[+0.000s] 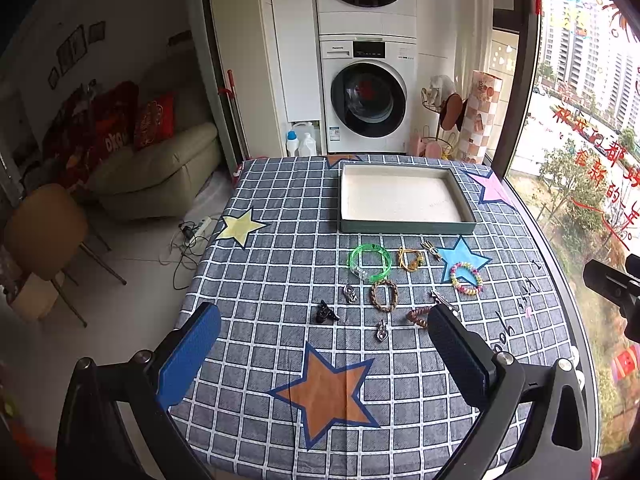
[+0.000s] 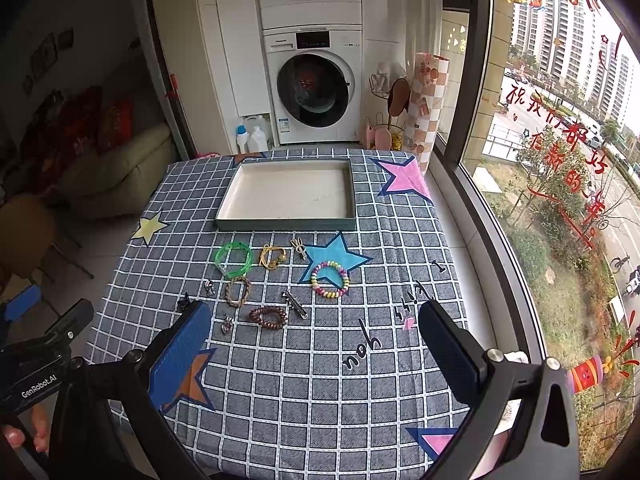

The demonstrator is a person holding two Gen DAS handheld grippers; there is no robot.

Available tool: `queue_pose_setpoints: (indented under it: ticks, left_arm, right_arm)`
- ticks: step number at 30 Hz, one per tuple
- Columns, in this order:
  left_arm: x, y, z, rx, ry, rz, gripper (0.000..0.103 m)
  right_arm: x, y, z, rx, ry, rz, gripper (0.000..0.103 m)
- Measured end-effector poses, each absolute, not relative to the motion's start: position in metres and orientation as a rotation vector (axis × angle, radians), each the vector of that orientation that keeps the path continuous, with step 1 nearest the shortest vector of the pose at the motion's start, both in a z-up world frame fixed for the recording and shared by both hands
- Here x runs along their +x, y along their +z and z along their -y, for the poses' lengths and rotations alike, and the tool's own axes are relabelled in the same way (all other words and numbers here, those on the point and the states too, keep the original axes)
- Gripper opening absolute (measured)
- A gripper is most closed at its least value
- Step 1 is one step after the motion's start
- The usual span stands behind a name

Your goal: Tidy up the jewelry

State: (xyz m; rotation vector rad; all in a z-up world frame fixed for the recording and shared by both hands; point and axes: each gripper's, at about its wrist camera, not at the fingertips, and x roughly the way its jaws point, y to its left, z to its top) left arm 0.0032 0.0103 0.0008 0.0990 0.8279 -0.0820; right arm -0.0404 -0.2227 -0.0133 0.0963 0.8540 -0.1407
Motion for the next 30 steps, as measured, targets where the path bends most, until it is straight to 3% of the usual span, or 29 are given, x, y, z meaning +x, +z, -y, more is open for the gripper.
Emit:
queue_pose_setpoints:
  ticks: [30]
  left_arm:
    - [0.0019, -0.0039, -0.016, 0.094, -0.079, -0.843, 0.103]
  right_arm:
    - [-0.0436, -0.0117, 0.2183, 0.098, -0.143, -0.859, 0.103]
